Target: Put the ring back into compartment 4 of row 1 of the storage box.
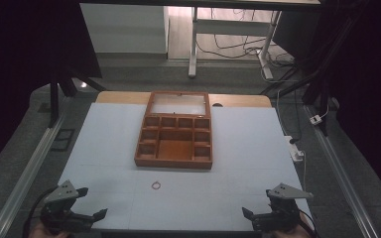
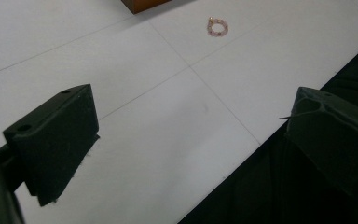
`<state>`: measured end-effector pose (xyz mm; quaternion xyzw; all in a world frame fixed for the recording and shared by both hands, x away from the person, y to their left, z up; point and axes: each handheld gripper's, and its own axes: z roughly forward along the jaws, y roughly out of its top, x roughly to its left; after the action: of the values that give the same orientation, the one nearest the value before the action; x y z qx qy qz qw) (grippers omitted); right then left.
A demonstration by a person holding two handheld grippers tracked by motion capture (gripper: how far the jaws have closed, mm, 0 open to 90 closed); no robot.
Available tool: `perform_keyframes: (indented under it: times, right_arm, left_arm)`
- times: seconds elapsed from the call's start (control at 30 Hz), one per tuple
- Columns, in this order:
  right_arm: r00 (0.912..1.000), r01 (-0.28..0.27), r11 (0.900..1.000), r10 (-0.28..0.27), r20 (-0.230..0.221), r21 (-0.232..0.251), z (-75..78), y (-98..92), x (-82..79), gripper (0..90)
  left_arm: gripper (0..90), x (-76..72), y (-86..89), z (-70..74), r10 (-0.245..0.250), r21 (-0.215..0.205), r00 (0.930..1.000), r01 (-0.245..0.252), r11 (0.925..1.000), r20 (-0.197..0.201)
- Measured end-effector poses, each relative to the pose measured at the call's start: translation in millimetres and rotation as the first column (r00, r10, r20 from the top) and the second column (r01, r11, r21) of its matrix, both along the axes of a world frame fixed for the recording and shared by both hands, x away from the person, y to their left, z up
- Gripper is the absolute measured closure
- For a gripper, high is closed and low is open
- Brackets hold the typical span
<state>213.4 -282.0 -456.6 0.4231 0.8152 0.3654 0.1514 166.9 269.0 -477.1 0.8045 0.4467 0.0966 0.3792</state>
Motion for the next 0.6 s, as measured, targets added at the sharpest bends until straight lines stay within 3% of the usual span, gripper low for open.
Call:
perform_keyframes:
  times: [0.6]
  right_arm:
    - [0.9953, -0.08, 0.997, 0.08, 0.055, 0.003, 1.9, 18.6, 1.0, 0.0]
  left_arm:
    - [2.5, 0.7, 1.6, -0.3, 0.006, -0.011, 1.0, -0.006, 0.9999, -0.008]
